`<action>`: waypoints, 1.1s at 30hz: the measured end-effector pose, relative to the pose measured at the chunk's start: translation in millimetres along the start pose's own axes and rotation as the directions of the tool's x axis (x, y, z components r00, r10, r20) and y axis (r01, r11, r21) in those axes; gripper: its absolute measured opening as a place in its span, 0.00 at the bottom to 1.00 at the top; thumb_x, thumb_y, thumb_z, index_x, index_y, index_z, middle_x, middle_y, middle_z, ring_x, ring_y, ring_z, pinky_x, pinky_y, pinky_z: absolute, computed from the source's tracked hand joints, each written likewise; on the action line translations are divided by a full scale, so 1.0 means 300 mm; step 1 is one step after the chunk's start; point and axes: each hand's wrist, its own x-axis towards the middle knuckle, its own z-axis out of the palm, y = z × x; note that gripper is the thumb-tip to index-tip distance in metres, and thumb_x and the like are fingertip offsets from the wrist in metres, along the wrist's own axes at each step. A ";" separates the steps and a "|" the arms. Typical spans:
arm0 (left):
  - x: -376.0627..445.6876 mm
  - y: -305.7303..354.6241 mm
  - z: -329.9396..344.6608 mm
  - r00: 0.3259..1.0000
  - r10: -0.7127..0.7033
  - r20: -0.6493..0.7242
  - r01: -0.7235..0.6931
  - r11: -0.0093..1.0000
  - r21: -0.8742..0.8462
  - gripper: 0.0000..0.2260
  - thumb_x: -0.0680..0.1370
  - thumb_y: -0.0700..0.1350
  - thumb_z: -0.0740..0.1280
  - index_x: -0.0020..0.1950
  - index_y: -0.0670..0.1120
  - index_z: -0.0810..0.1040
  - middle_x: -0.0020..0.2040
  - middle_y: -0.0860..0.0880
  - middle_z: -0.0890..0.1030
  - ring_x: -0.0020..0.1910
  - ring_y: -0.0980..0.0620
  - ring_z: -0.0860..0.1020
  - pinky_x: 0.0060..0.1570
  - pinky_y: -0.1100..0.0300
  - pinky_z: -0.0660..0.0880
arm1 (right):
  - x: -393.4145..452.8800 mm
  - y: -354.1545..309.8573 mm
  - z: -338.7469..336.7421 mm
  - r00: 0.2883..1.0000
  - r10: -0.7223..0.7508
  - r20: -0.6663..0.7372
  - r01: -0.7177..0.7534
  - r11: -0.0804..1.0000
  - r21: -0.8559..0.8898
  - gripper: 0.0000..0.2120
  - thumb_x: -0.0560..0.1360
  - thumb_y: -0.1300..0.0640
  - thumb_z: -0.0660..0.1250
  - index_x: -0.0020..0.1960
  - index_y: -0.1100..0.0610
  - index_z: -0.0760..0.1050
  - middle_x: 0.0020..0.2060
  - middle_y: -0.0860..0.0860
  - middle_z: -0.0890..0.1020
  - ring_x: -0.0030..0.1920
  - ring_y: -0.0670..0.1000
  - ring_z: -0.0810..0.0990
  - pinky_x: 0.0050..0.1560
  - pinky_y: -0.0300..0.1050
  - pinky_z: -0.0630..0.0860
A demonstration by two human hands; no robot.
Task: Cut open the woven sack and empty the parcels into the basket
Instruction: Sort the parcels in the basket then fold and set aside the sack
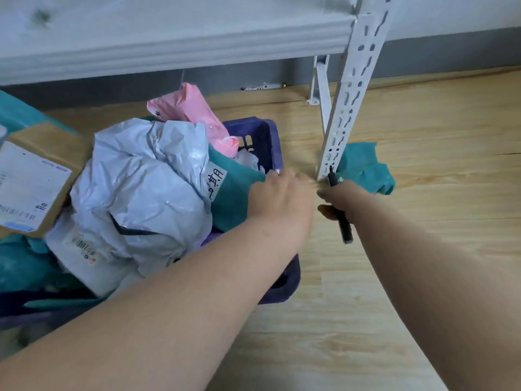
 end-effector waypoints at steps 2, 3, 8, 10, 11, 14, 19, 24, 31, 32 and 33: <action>0.046 0.051 0.035 0.998 -0.008 0.069 -0.003 0.988 0.155 0.28 0.78 0.50 0.64 0.74 0.43 0.59 0.74 0.43 0.61 0.75 0.41 0.56 0.70 0.43 0.54 | 0.076 0.068 -0.041 0.997 0.011 -0.073 -0.019 0.993 -0.114 0.11 0.77 0.65 0.61 0.59 0.66 0.69 0.45 0.60 0.76 0.34 0.54 0.83 0.34 0.47 0.83; 0.071 0.067 0.060 0.991 -0.036 0.125 0.003 0.969 0.249 0.32 0.78 0.52 0.63 0.77 0.42 0.54 0.78 0.41 0.53 0.77 0.39 0.48 0.72 0.40 0.42 | 0.119 0.103 -0.062 0.994 -0.013 -0.106 -0.014 0.970 -0.243 0.13 0.76 0.65 0.60 0.60 0.67 0.70 0.50 0.60 0.75 0.44 0.57 0.83 0.42 0.52 0.83; 0.136 0.096 0.148 0.978 -0.131 0.160 0.071 0.940 0.335 0.34 0.79 0.48 0.60 0.79 0.41 0.46 0.79 0.43 0.43 0.73 0.33 0.30 0.65 0.41 0.26 | 0.242 0.169 -0.122 0.977 -0.147 -0.156 0.004 0.739 -0.674 0.22 0.75 0.66 0.57 0.69 0.63 0.66 0.77 0.59 0.49 0.72 0.55 0.65 0.60 0.48 0.71; 0.139 0.097 0.160 0.977 -0.149 0.152 0.096 0.946 0.309 0.33 0.79 0.49 0.62 0.78 0.45 0.50 0.79 0.46 0.45 0.72 0.33 0.29 0.60 0.40 0.23 | 0.266 0.152 -0.123 0.976 -0.147 -0.161 -0.012 0.703 -0.711 0.24 0.74 0.67 0.57 0.70 0.59 0.65 0.77 0.59 0.39 0.59 0.58 0.76 0.56 0.50 0.75; 0.139 0.096 0.163 0.977 -0.152 0.152 0.100 0.948 0.301 0.32 0.78 0.50 0.63 0.78 0.45 0.52 0.79 0.47 0.46 0.72 0.33 0.29 0.59 0.41 0.23 | 0.279 0.140 -0.120 0.972 -0.149 -0.181 -0.024 0.703 -0.710 0.24 0.74 0.67 0.57 0.70 0.58 0.65 0.76 0.59 0.36 0.48 0.58 0.78 0.54 0.51 0.76; 0.142 0.095 0.167 0.979 -0.132 0.152 0.080 0.947 0.311 0.30 0.79 0.49 0.63 0.77 0.46 0.55 0.78 0.47 0.48 0.72 0.32 0.29 0.60 0.40 0.24 | 0.310 0.090 -0.103 0.964 -0.164 -0.211 -0.040 0.693 -0.720 0.20 0.74 0.68 0.59 0.66 0.60 0.68 0.76 0.57 0.34 0.34 0.55 0.74 0.51 0.52 0.78; 0.145 0.097 0.164 0.985 -0.099 0.143 0.046 0.943 0.329 0.27 0.76 0.42 0.62 0.75 0.43 0.60 0.76 0.44 0.53 0.72 0.32 0.30 0.63 0.40 0.26 | 0.371 0.053 -0.114 0.973 -0.075 -0.220 -0.095 0.737 -0.669 0.30 0.76 0.66 0.59 0.76 0.61 0.53 0.75 0.58 0.54 0.50 0.58 0.78 0.53 0.49 0.76; 0.136 0.097 0.166 0.989 -0.075 0.125 0.024 0.931 0.364 0.25 0.76 0.41 0.60 0.73 0.44 0.63 0.74 0.43 0.57 0.72 0.31 0.32 0.64 0.39 0.27 | 0.347 0.101 -0.137 0.924 -0.271 -0.270 -0.043 0.626 -0.778 0.24 0.76 0.68 0.60 0.71 0.62 0.59 0.66 0.59 0.67 0.61 0.62 0.74 0.44 0.54 0.72; 0.125 0.086 0.170 0.992 -0.048 0.113 0.014 0.959 0.283 0.22 0.76 0.46 0.64 0.70 0.48 0.69 0.72 0.47 0.61 0.73 0.31 0.32 0.60 0.40 0.24 | 0.267 0.269 -0.135 0.927 -0.158 -0.342 -0.146 0.686 -0.713 0.17 0.77 0.66 0.60 0.65 0.62 0.67 0.61 0.60 0.74 0.59 0.61 0.77 0.50 0.53 0.74; 0.121 0.080 0.169 0.995 -0.033 0.092 0.009 0.969 0.247 0.23 0.76 0.49 0.65 0.71 0.49 0.68 0.72 0.49 0.61 0.73 0.32 0.32 0.61 0.40 0.24 | 0.248 0.301 -0.131 0.931 -0.135 -0.340 -0.154 0.699 -0.698 0.15 0.76 0.66 0.60 0.62 0.62 0.70 0.59 0.60 0.76 0.56 0.61 0.78 0.50 0.53 0.75; 0.115 0.070 0.167 0.998 -0.006 0.066 -0.006 0.982 0.188 0.24 0.76 0.52 0.66 0.71 0.49 0.67 0.73 0.50 0.60 0.73 0.33 0.32 0.64 0.40 0.25 | 0.230 0.328 -0.127 0.938 -0.116 -0.326 -0.152 0.709 -0.689 0.13 0.75 0.67 0.61 0.59 0.62 0.73 0.56 0.59 0.76 0.53 0.60 0.79 0.48 0.52 0.76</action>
